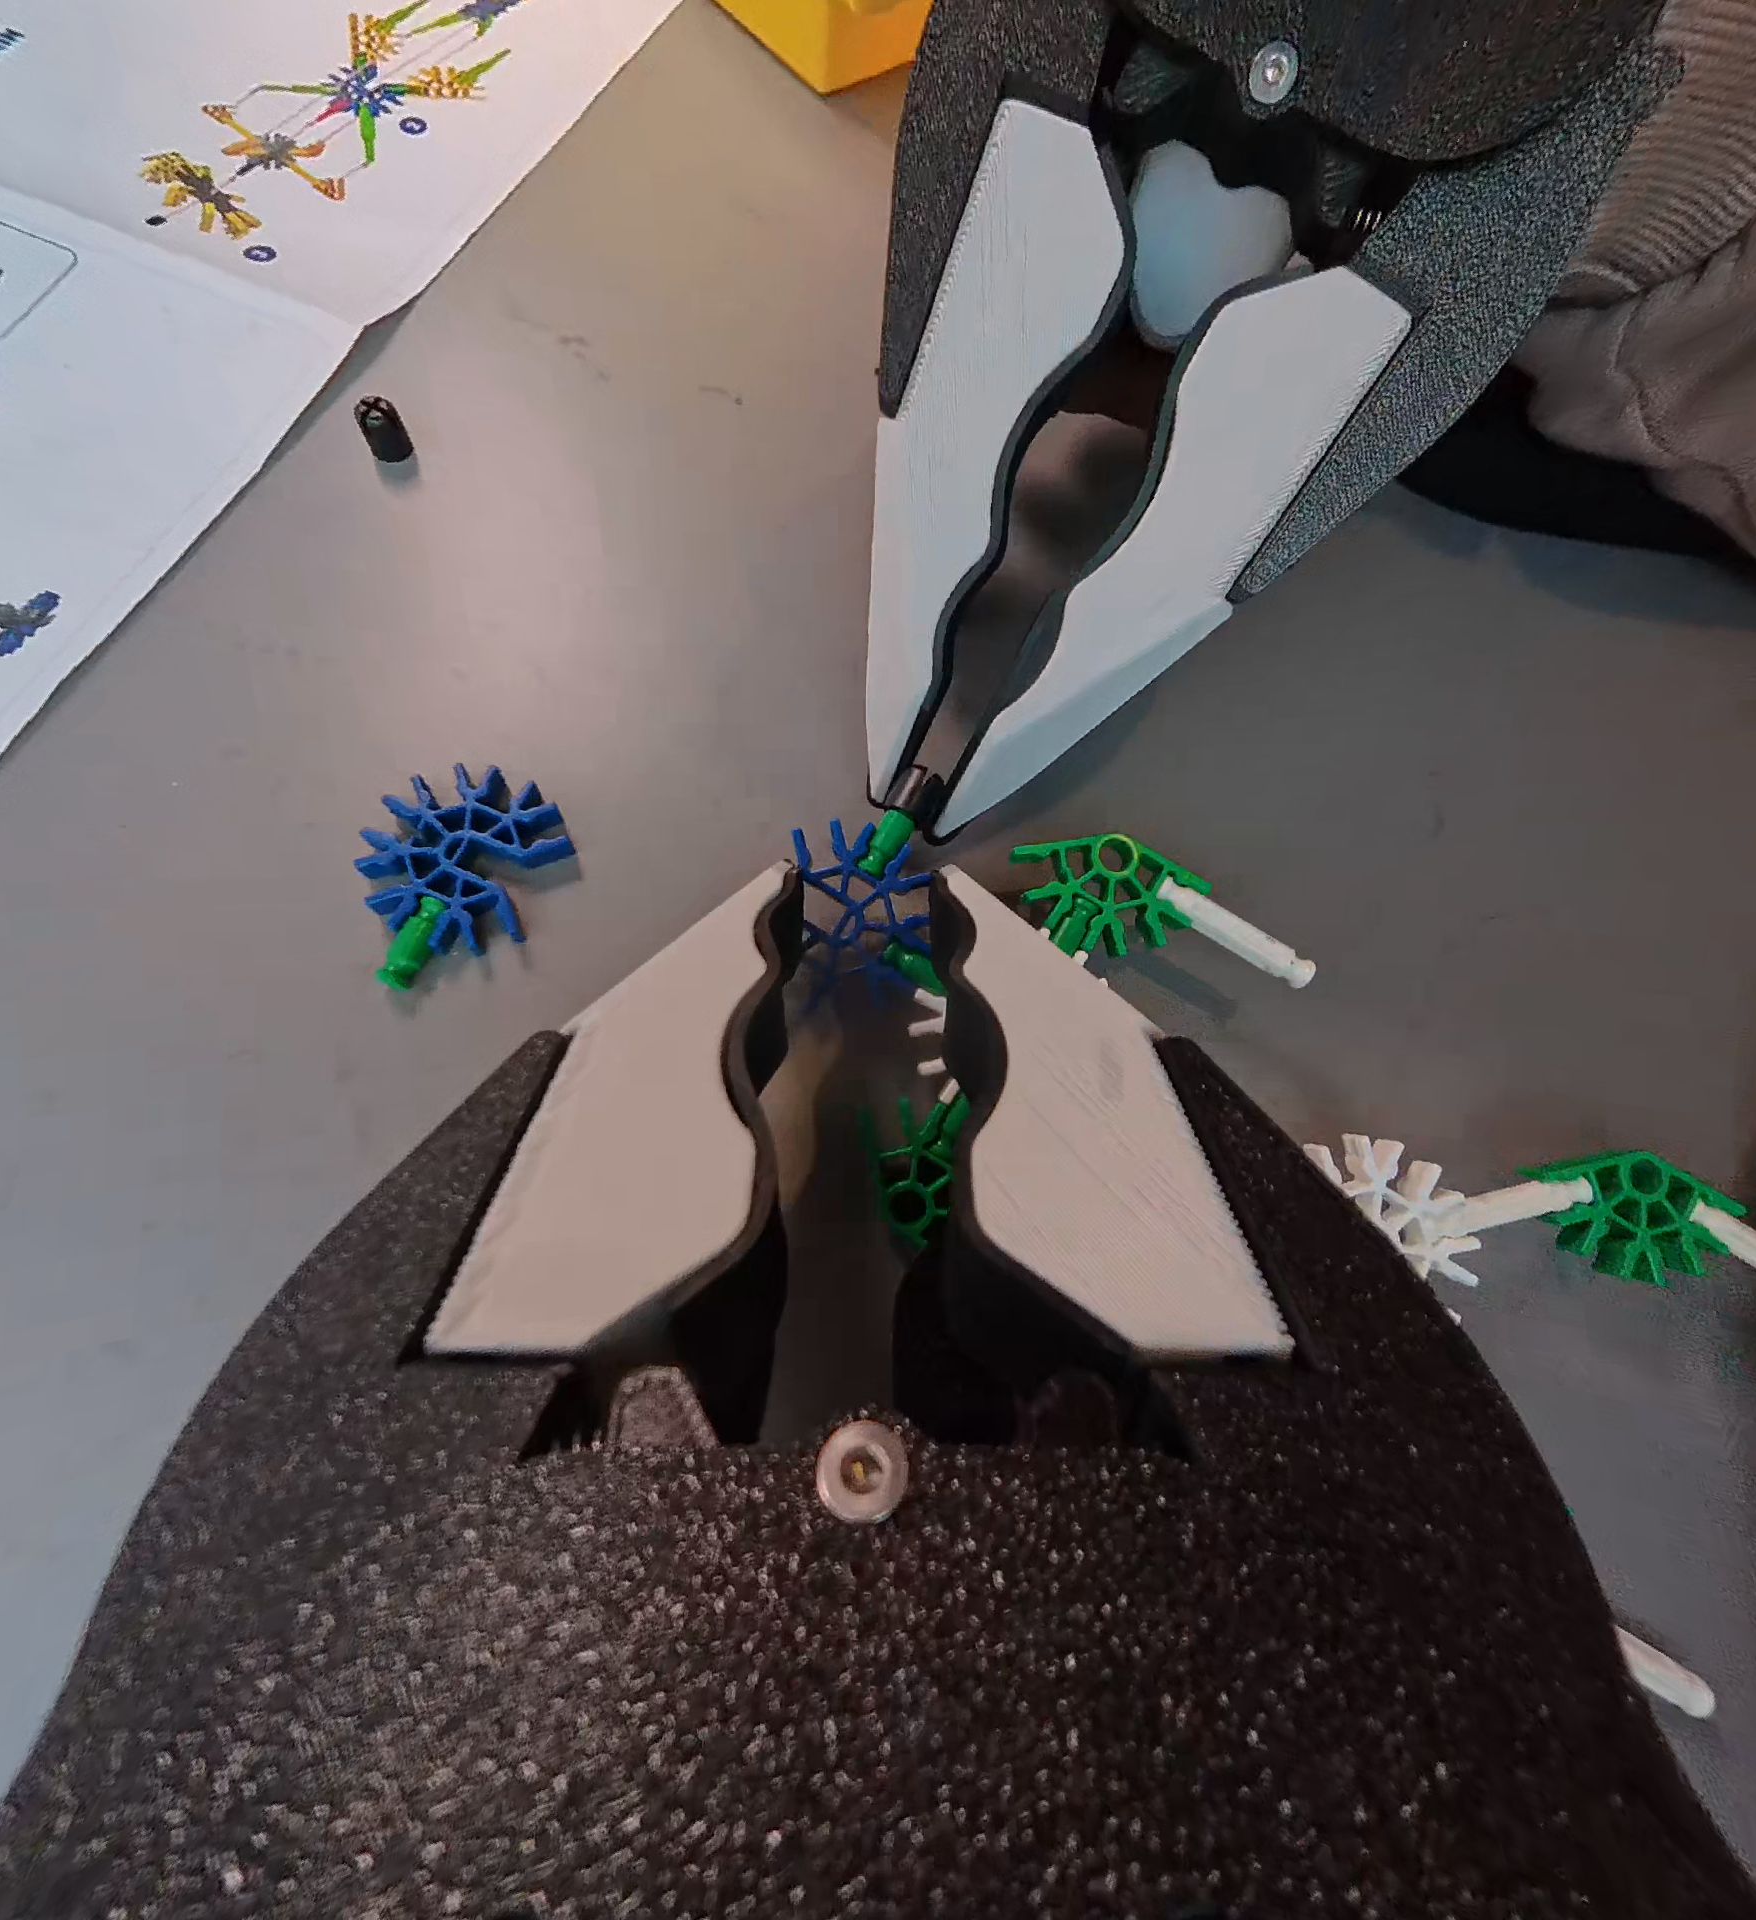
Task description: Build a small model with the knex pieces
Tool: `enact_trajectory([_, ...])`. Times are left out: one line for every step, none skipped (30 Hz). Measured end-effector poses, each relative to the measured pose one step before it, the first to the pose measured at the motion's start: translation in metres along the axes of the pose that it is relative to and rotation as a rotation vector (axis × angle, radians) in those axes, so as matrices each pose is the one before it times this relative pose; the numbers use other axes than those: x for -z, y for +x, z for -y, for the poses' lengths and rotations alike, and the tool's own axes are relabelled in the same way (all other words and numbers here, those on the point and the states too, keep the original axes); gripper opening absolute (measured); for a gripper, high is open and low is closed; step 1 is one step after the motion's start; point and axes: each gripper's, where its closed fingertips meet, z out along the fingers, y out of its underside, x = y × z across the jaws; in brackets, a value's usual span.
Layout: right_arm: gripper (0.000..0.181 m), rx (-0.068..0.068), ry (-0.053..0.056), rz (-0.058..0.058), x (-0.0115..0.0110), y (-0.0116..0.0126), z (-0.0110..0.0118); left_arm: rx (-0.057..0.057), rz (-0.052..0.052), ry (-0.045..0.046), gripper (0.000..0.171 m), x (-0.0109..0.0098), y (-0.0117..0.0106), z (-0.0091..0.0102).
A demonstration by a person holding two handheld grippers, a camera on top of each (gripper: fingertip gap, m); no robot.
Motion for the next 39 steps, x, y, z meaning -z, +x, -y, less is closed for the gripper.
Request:
enact_trajectory([0.007,0.0046,-0.0084,-0.0034,-0.00103,-0.00043,0.00012,-0.0021,0.0016,-0.00338,0.022,-0.00076,0.0005,-0.00021])
enact_trajectory([0.007,0.0113,-0.0131,-0.0037,-0.00148,-0.00065,-0.00049,-0.0031,-0.0008,-0.0068,0.022,-0.00115,0.00098,-0.00073])
enact_trajectory([0.008,0.0158,-0.0177,-0.0068,-0.00131,-0.00051,-0.00081,-0.0074,0.0001,-0.0103,0.022,-0.00158,0.00104,-0.00137])
enact_trajectory([0.008,0.0144,-0.0223,-0.0068,-0.00108,-0.00032,-0.00108,-0.0111,0.0062,-0.00919,0.022,-0.00141,0.00049,-0.00121])
enact_trajectory([0.008,0.0066,-0.0097,-0.0047,-0.00027,-0.00017,0.00023,-0.0109,0.009,-0.00468,0.022,-0.00077,0.00019,-0.00042])
enact_trajectory([0.008,-0.0008,-0.0071,-0.0029,0.00016,0.00017,-0.0001,-0.0037,0.006,-0.00105,0.022,-0.00038,0.00007,-0.00004])
enact_trajectory([0.011,-0.0045,-0.0047,-0.0058,0.00047,0.00102,-0.00043,0.0038,0.0027,0.00249,0.023,-0.00048,-0.00008,0.00008])
enact_trajectory([0.014,-0.0069,-0.0041,-0.0067,0.00072,0.00158,-0.00081,0.0038,0.002,0.00205,0.023,-0.00019,-0.00009,-0.0002])
enact_trajectory([0.015,-0.0049,-0.0029,-0.0013,0.00091,0.00099,-0.00097,-0.0011,0.0036,-0.00035,0.023,0.00003,-0.00026,-0.00023])
enact_trajectory([0.016,-0.0028,-0.0014,0.0028,0.00101,0.00024,-0.00111,-0.0033,0.0059,-0.00203,0.023,0.00004,-0.00052,-0.00052])
enact_trajectory([0.017,-0.0043,-0.0014,0.0052,0.00105,-0.00007,-0.00132,-0.0032,0.0055,-0.00087,0.023,-0.00008,-0.00036,-0.00033])
enact_trajectory([0.018,-0.0059,-0.0014,0.0069,0.00167,-0.0003,-0.00145,-0.0015,0.0024,0.00035,0.023,-0.00014,-0.00018,-0.00015])
enact_trajectory([0.018,-0.0071,0.0033,0.0034,0.00235,0.00034,-0.00093,0.0003,-0.0003,0.00104,0.023,0.00003,0.0001,-0.00008])
enact_trajectory([0.018,-0.0088,0.0042,-0.0001,0.00279,0.0012,-0.00066,0.0014,-0.0014,0.00107,0.023,0.00007,0.00005,0.00005])
enact_trajectory([0.017,-0.0095,0.001,0.0007,0.00251,0.00106,-0.0011,0.0008,-0.0008,0.00057,0.023,-0.00001,-0.00001,-0.00006])
enact_trajectory([0.017,-0.0086,-0.0026,0.0091,0.00192,-0.00051,-0.00161,-0.0007,0.0008,0.00017,0.023,-0.00001,0.00003,-0.00013])
enact_trajectory([0.017,-0.0068,-0.0083,0.012,0.00115,-0.00138,-0.00218,-0.0026,0.0019,-0.00028,0.023,-0.00013,-0.00002,-0.00009])
enact_trajectory([0.017,-0.0017,-0.0089,0.004,0.0006,-0.00069,-0.00214,-0.0039,0.0025,-0.00089,0.023,-0.00013,-0.00011,-0.00014])
enact_trajectory([0.017,-0.0012,-0.0062,0.0018,0.00001,-0.00049,-0.00128,-0.0036,0.0026,-0.00098,0.023,-0.00029,0.00005,-0.00016])
enact_trajectory([0.017,-0.002,-0.0044,0.0046,-0.00073,-0.0011,-0.00042,-0.002,0.0023,-0.00106,0.023,-0.00018,-0.00001,-0.0001])
enact_trajectory([0.016,0.0025,0.0033,-0.008,-0.00136,0.00081,0.00127,-0.001,0.0018,-0.00122,0.023,-0.00017,-0.00001,-0.00011])
enact_trajectory([0.015,0.0035,0.002,-0.0091,-0.00138,0.00112,0.00122,-0.001,0.0016,-0.00103,0.023,-0.00024,-0.00004,-0.00002])
enact_trajectory([0.015,0.0032,-0.0028,0.0044,-0.00117,-0.00094,0.00039,0.0001,0.0013,-0.00067,0.023,-0.00005,-0.00002,-0.00002])
enact_trajectory([0.015,0.0045,0.0004,0.0021,-0.00093,-0.00041,0.00058,0.0016,0.0011,-0.00064,0.023,-0.00001,-0.0001,-0.00003])
enact_trajectory([0.015,0.0028,0.0012,-0.0018,-0.00075,0.00091,0.00033,0.0013,0.0012,-0.00066,0.023,-0.00018,-0.00012,-0.00002])
enact_trajectory([0.015,0.0029,-0.0006,0.004,-0.00083,0.00071,-0.0002,0.0007,0.0017,-0.00114,0.023,-0.00013,-0.00014,0.00002])
enact_trajectory([0.015,0.0035,0.0082,0.0116,-0.0004,0.0005,0.00096,0.0012,0.0026,-0.00138,0.023,-0.00017,-0.00029,0.00004])
enact_trajectory([0.016,0.0042,0.0052,0.0102,-0.00073,0.00135,0.00054,0.0019,0.003,-0.00133,0.023,-0.0003,-0.00042,0.00016])
enact_trajectory([0.018,0.0052,0.003,0.0154,-0.0005,0.00079,0.00048,0.0014,0.0028,-0.00137,0.023,-0.00037,-0.00056,0.0001])
enact_trajectory([0.018,0.0034,-0.0016,0.0188,-0.00029,-0.00009,0.00033,0.0012,0.0032,-0.00156,0.023,-0.00034,-0.00055,0.00019])
enact_trajectory([0.017,0.0061,-0.0049,0.0161,-0.00043,-0.0003,0.00008,0.0014,0.004,-0.00231,0.023,-0.00033,-0.00057,0.00012])
enact_trajectory([0.015,0.008,-0.0039,0.0135,-0.00046,-0.00058,0.00051,0.0024,0.0061,-0.00279,0.023,-0.00031,-0.00093,0.00007])
enact_trajectory([0.012,0.0063,-0.0009,0.0046,-0.00072,0.00007,0.00084,0.0037,0.0071,-0.00323,0.023,-0.00017,-0.00099,-0.00008])
enact_trajectory([0.01,0.0039,0.0019,0.0022,-0.0008,-0.00006,0.00093,0.0038,0.0061,-0.00334,0.023,-0.00006,-0.00086,-0.00018])
enact_trajectory([0.009,0.0028,0.001,-0.0023,-0.00051,0.00016,0.00052,0.0036,0.0055,-0.00351,0.023,-0.00007,-0.00088,-0.00031])
enact_trajectory([0.008,0.0021,0.0002,-0.0024,-0.0002,0.00001,0.0001,0.003,0.0045,-0.00323,0.023,0.00005,-0.00059,-0.00028])
enact_trajectory([0.008,-0.0002,0.0016,-0.0039,0.00004,0.00034,0.0002,0.0022,0.0028,-0.00289,0.023,-0.00004,-0.00042,-0.0003])
enact_trajectory([0.007,-0.0012,0.0013,-0.0043,-0.00011,0.00047,0.00005,0.0023,0.0028,-0.00234,0.023,-0.00012,-0.00036,-0.00006])
enact_trajectory([0.007,0.0009,0.0001,-0.0049,-0.00016,0.00035,0.00005,0.0013,0.0023,-0.0011,0.023,-0.00012,-0.00022,0.00016])
